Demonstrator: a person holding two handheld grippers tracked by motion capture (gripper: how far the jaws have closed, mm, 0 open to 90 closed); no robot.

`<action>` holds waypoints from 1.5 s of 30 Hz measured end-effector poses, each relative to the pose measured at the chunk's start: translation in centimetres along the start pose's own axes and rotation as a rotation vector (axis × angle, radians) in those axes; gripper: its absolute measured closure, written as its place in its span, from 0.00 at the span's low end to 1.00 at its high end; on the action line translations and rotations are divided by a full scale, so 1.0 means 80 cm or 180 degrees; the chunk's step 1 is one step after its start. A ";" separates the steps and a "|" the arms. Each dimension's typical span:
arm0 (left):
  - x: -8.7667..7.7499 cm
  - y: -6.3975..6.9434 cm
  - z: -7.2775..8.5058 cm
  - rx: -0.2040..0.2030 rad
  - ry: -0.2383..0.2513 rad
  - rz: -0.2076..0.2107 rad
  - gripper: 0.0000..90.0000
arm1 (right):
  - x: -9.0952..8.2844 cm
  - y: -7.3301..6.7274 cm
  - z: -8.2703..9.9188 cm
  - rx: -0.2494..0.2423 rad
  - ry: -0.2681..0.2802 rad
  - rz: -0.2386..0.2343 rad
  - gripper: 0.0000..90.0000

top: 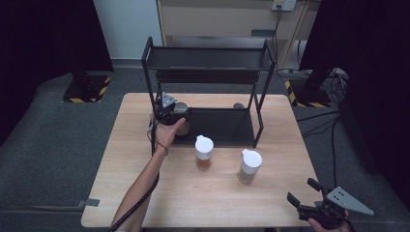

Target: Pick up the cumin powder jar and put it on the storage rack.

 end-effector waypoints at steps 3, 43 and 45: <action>-0.002 0.001 -0.005 -0.0043 -0.0001 0.0050 0.07 | 0.000 0.000 0.000 0.0001 -0.0001 0.0001 0.03; -0.135 0.016 -0.046 0.0301 -0.0171 0.0910 0.01 | 0.000 -0.002 -0.002 -0.0035 -0.0017 0.0016 0.03; -0.141 0.015 -0.043 0.0304 -0.0173 0.0959 0.01 | 0.001 -0.002 -0.002 -0.0034 -0.0021 0.0015 0.03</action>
Point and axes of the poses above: each handheld gripper's, and its own axes: x roughly forward along the jaws, z roughly out of its underside, y roughly to its right, the point moved 6 cm from there along x, roughly forward along the jaws, and after that the axes turned 13 degrees about -x, right-handed, at the moved point
